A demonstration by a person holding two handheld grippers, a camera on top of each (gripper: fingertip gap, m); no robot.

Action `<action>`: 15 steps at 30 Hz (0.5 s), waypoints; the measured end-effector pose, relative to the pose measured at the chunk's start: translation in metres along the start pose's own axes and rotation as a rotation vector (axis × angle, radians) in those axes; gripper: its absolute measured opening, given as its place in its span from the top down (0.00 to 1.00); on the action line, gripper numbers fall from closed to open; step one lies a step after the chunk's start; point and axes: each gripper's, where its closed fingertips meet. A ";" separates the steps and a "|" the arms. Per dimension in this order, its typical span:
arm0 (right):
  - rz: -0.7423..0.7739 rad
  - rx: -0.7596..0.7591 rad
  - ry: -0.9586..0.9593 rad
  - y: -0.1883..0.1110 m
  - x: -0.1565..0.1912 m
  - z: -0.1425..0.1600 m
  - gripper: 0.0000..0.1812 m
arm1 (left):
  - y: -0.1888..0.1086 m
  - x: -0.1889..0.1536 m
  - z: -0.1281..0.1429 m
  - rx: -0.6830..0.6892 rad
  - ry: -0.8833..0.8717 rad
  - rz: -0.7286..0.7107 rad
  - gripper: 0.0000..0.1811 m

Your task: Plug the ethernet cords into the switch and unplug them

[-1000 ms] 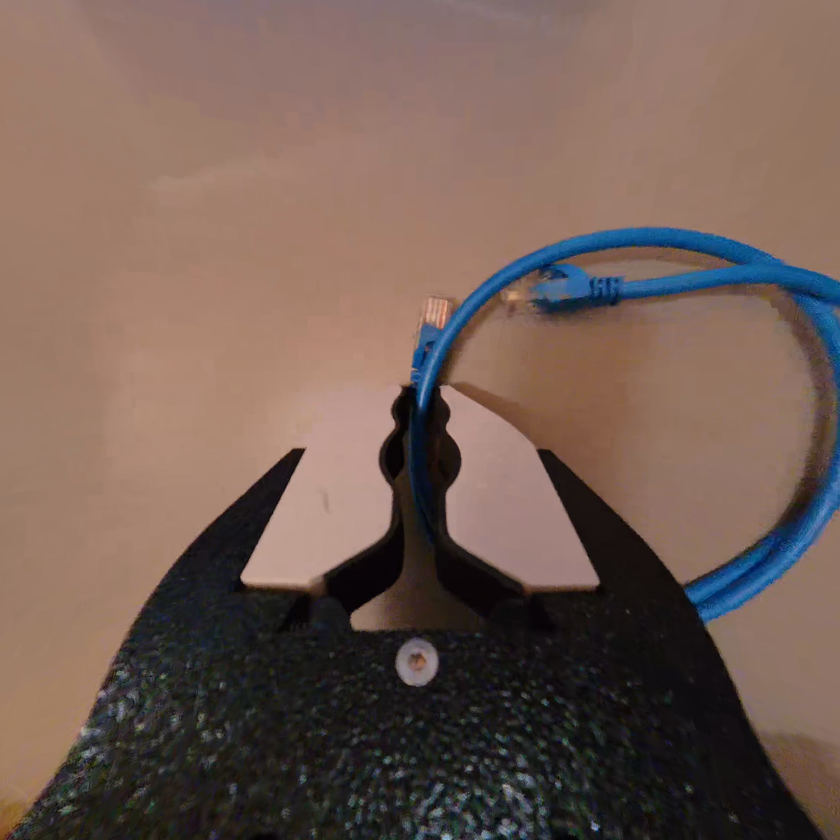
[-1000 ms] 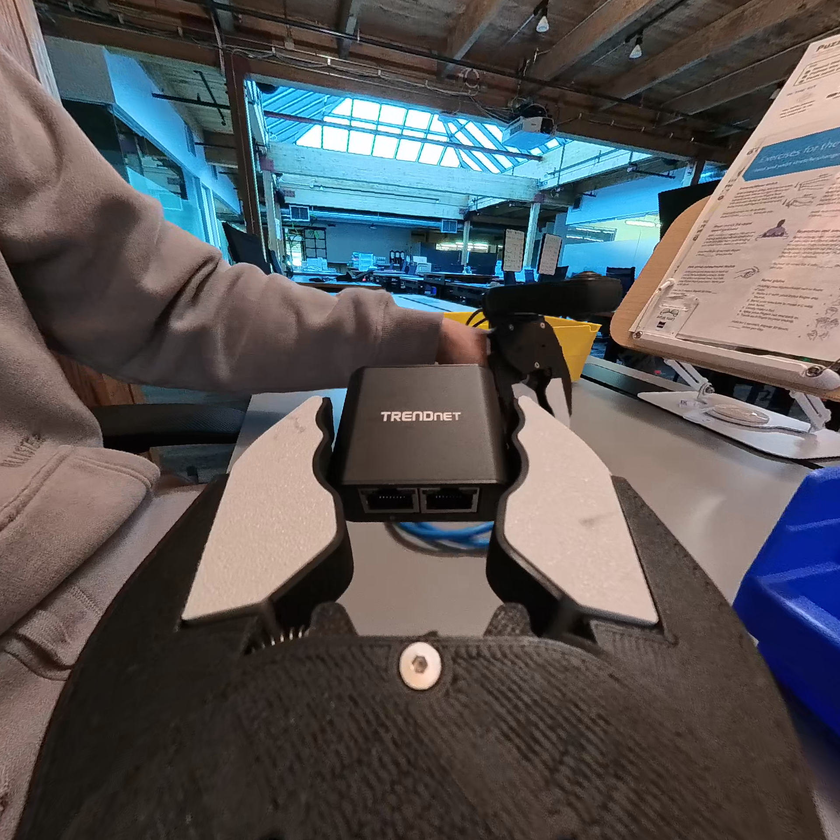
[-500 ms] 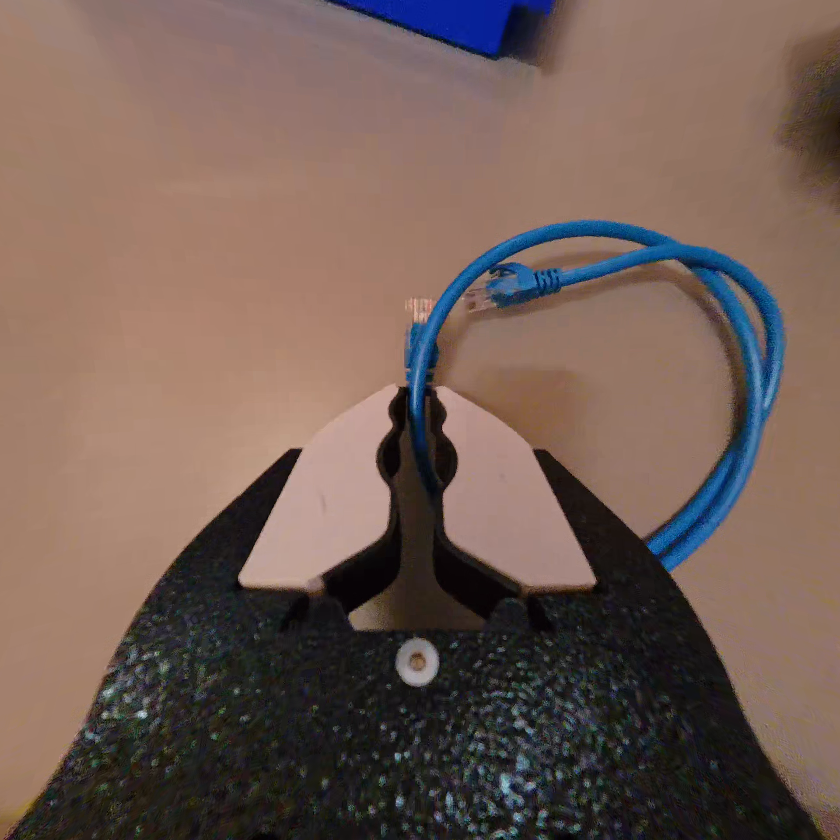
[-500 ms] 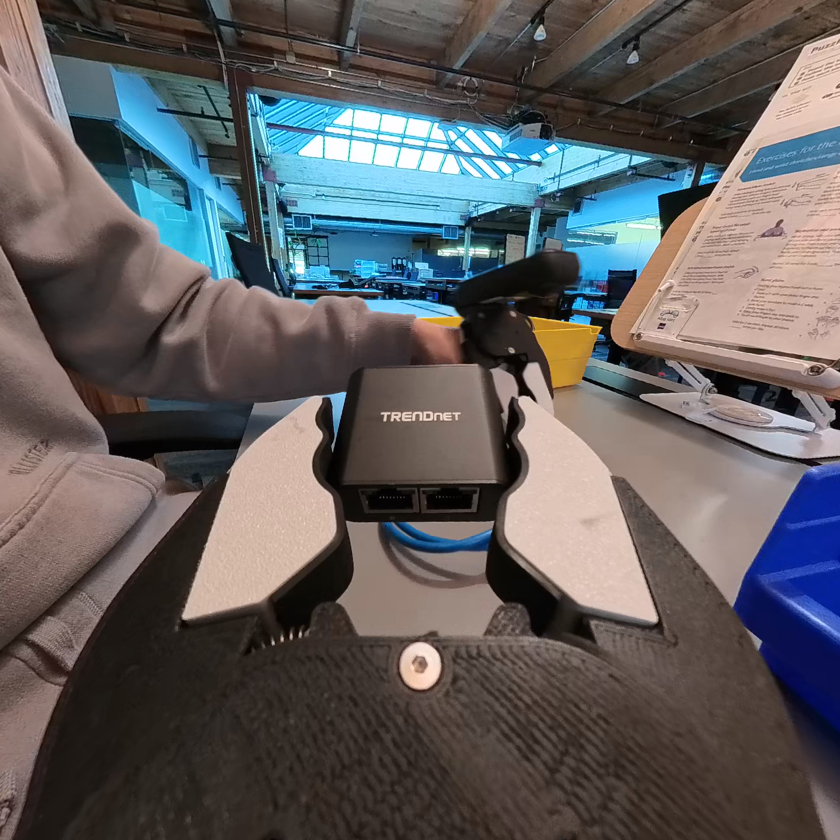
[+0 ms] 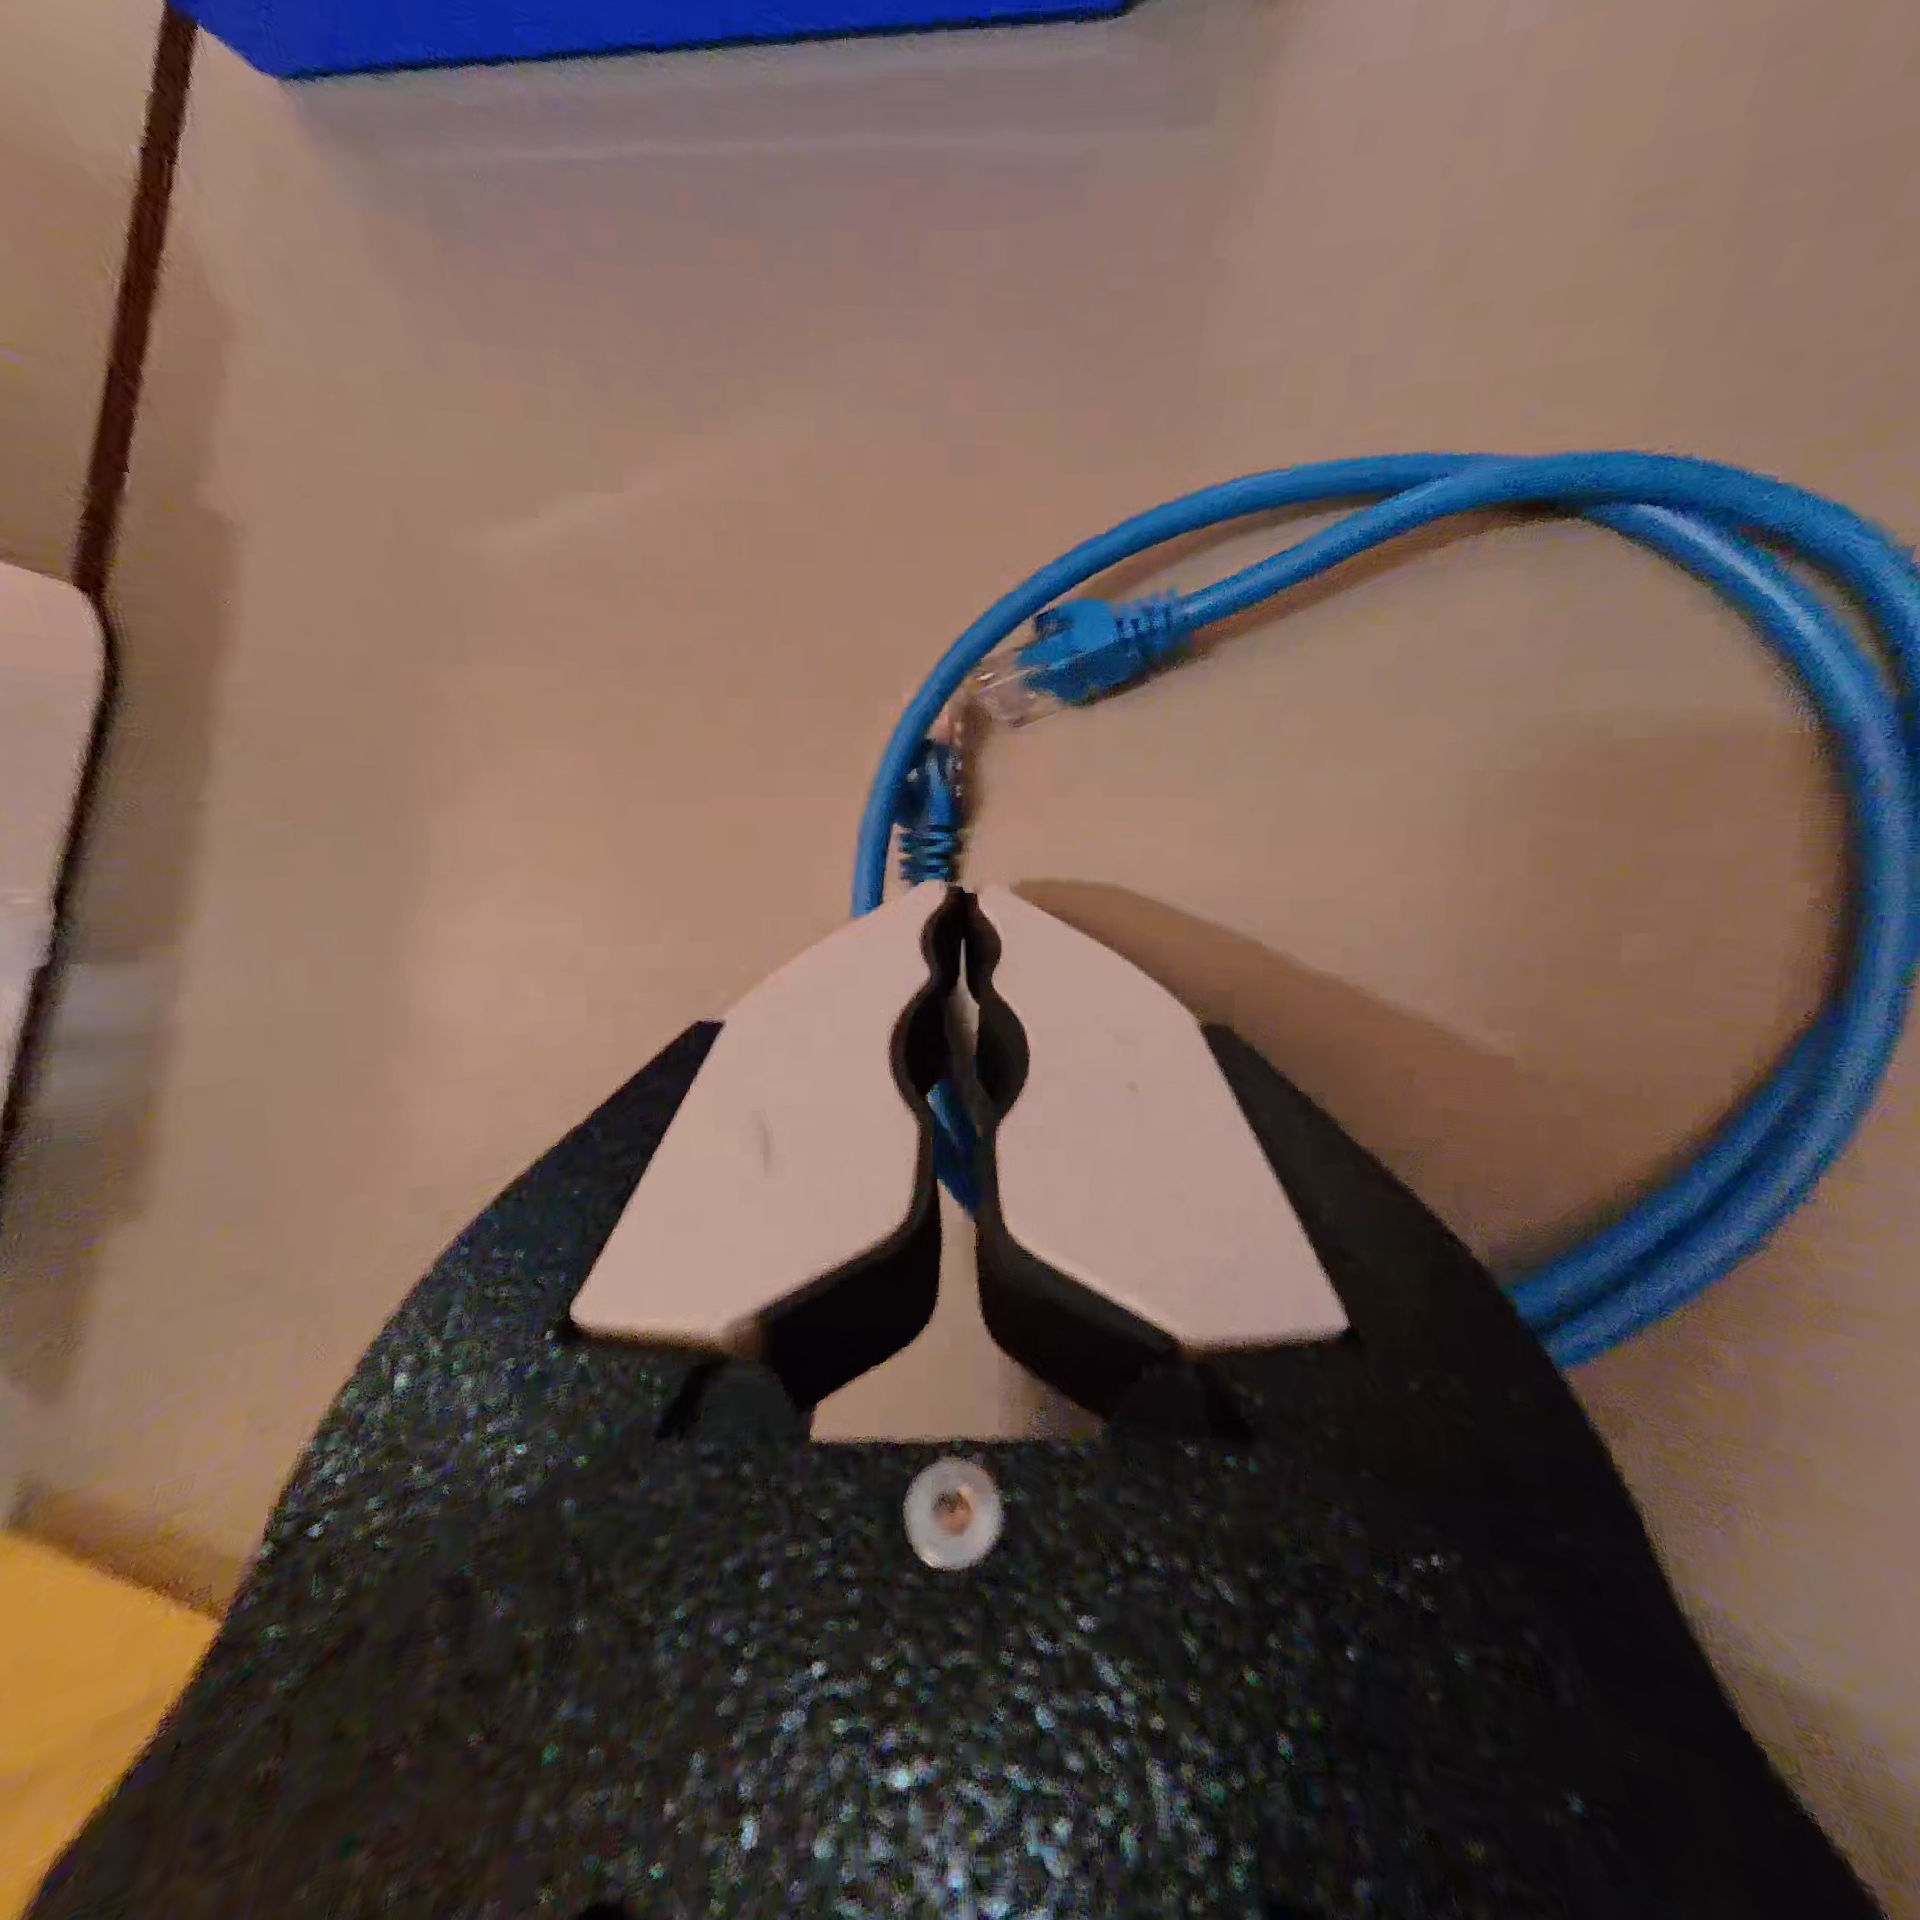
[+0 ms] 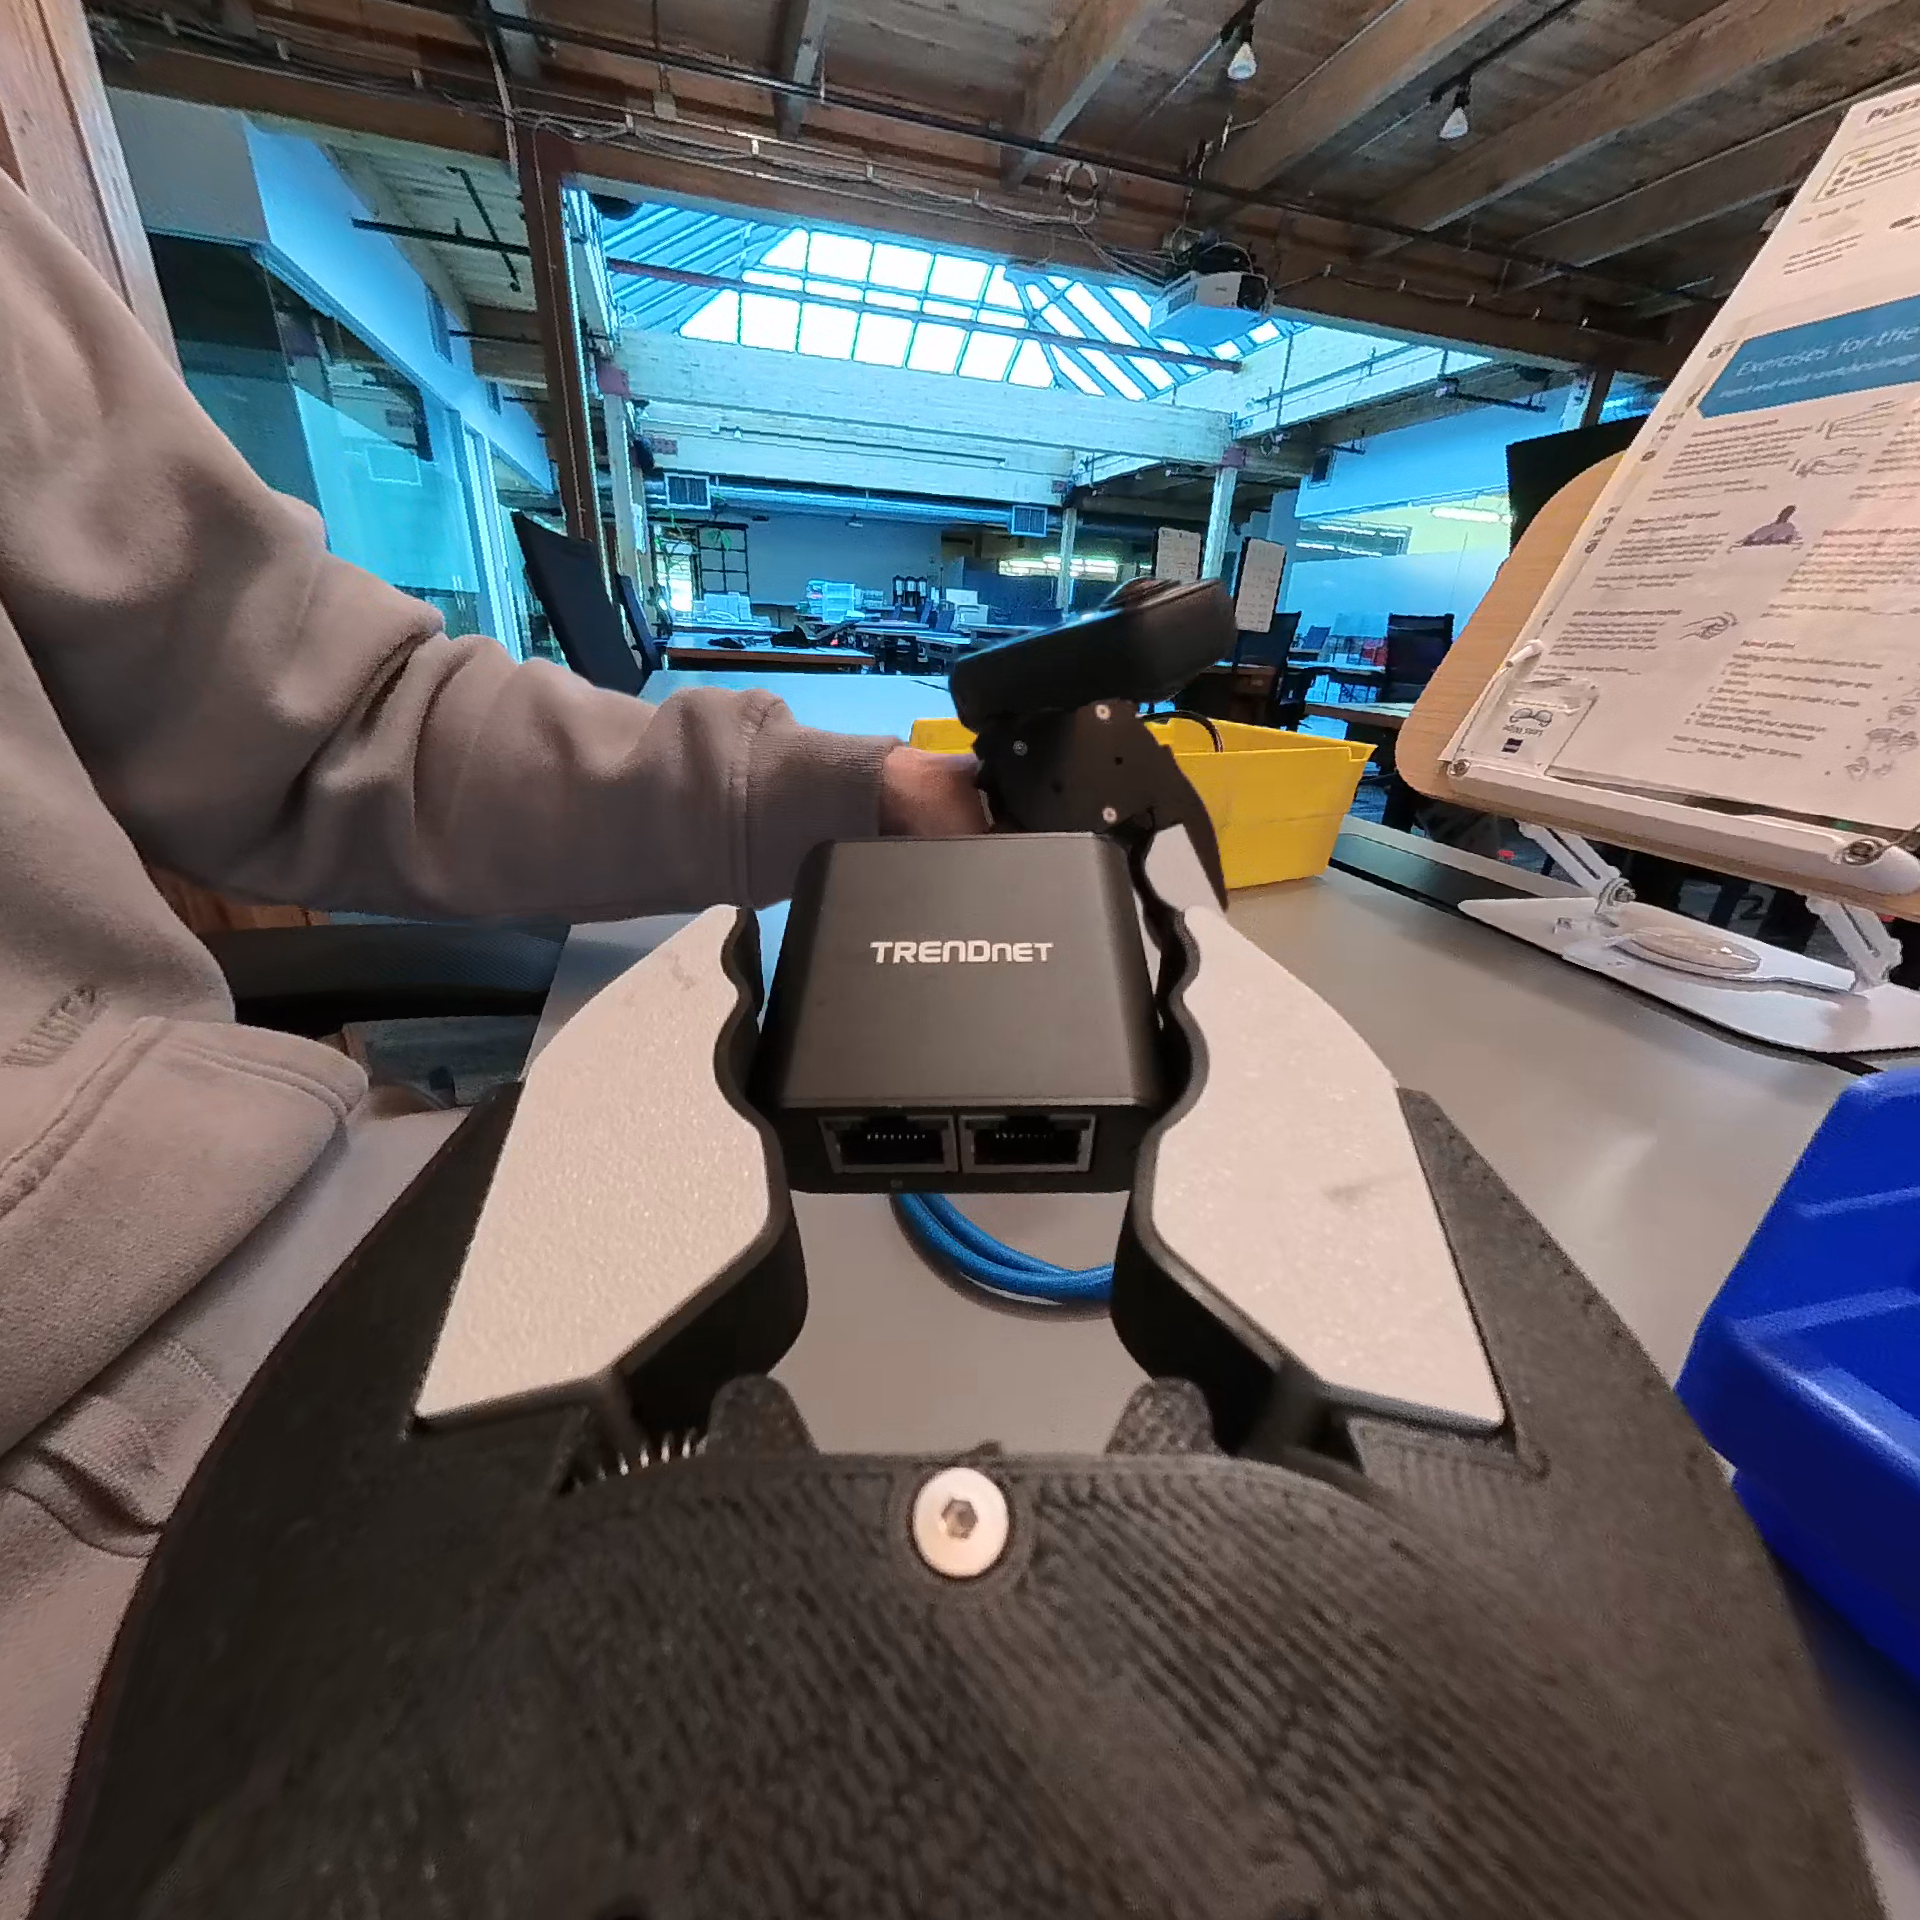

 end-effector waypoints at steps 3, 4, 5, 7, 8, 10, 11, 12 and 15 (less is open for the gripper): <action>-0.002 0.002 0.001 0.000 0.000 0.000 0.59 | 0.000 0.004 -0.003 -0.045 -0.057 -0.007 0.95; -0.002 0.003 0.002 0.000 0.000 0.000 0.59 | -0.002 0.009 -0.004 -0.058 -0.068 -0.029 0.89; -0.003 0.004 0.003 0.000 0.000 0.000 0.59 | -0.003 0.014 -0.004 -0.059 -0.083 -0.051 0.86; -0.003 0.004 0.006 0.000 0.000 0.000 0.59 | 0.001 0.020 0.002 -0.024 -0.118 -0.051 0.83; -0.002 0.003 0.007 0.000 0.000 0.000 0.59 | 0.004 0.019 0.004 -0.012 -0.122 -0.032 0.87; 0.001 -0.002 0.005 0.000 -0.001 0.000 0.59 | 0.008 0.016 0.001 -0.028 -0.097 -0.015 0.93; 0.004 -0.004 0.004 0.000 -0.001 -0.001 0.59 | 0.009 0.014 -0.001 -0.037 -0.073 -0.013 0.93; 0.003 -0.004 0.003 0.000 -0.001 -0.001 0.59 | 0.008 0.012 -0.002 -0.048 -0.045 -0.020 0.94; 0.002 -0.001 0.005 0.000 -0.001 0.000 0.59 | 0.004 0.006 -0.012 -0.114 0.125 -0.098 0.96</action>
Point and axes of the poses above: each gripper's, where its closed fingertips meet, y out along the fingers, z out of its underside, x = y × z across the jaws, and after that the axes turned 8 degrees about z, right-handed
